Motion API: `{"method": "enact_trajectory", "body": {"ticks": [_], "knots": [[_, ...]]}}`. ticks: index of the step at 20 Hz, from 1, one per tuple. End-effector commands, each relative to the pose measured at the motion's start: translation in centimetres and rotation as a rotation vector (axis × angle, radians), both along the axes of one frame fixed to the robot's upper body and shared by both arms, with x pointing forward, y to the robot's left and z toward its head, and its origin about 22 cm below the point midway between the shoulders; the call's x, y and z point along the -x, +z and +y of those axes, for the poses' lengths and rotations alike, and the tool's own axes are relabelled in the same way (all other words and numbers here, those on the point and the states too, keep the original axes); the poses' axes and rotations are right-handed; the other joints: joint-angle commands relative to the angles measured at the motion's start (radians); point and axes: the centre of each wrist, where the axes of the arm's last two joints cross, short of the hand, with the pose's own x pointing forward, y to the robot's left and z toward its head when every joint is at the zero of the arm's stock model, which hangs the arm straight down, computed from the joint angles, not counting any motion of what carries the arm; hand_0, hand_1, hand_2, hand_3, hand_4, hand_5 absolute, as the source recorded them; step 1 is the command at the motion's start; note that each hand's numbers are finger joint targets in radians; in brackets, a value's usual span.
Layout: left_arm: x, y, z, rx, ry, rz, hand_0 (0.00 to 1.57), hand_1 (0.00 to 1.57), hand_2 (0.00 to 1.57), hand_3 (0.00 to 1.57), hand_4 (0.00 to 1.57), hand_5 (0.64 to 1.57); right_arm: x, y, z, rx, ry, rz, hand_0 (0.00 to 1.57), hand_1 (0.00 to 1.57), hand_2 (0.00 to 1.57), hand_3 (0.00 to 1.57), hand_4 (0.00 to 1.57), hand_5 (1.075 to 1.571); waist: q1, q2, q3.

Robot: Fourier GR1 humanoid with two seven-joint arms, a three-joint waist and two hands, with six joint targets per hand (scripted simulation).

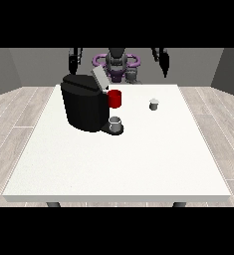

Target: Insert the coffee pod into the coffee machine and close the lid

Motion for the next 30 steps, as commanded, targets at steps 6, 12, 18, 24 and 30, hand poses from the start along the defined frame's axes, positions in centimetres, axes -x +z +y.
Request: {"method": "enact_trajectory", "body": {"ticks": [6,12,18,24,30], "knots": [[1.7,0.5,4.4,-0.249,-0.265,-0.053,0.00,0.00,0.00,0.00,0.00,1.571,0.1,-1.1,-1.5,-0.039,-0.076,0.057,0.00,0.00,0.00,0.00,0.00,1.571,0.000,-0.017,-0.0147],[-1.4,3.6,8.2,-0.461,-0.253,-0.092,0.00,0.00,0.00,0.00,0.00,1.571,-0.8,-0.8,0.9,0.103,-0.177,-0.085,0.00,0.00,0.00,0.00,0.00,1.571,-0.072,0.077,-0.0148],[-4.3,3.5,10.1,-0.546,-0.174,0.002,0.00,0.00,0.00,0.00,0.00,1.571,-2.3,3.0,1.8,0.096,-0.070,-0.126,0.00,0.00,0.00,0.00,0.00,1.571,-0.185,0.136,-0.0152],[-6.6,4.2,9.4,-0.683,-0.222,0.050,0.00,0.00,0.00,0.00,0.00,1.571,-4.1,3.5,4.2,0.045,-0.078,-0.139,0.00,0.00,0.00,0.00,0.00,1.571,-0.173,0.204,-0.0149],[-7.3,2.0,9.5,-0.740,-0.262,0.089,0.00,0.00,0.00,0.00,0.00,1.571,-3.5,0.8,4.8,0.089,-0.090,-0.129,0.00,0.00,0.00,0.00,0.00,1.571,-0.168,0.252,-0.0147]]}}
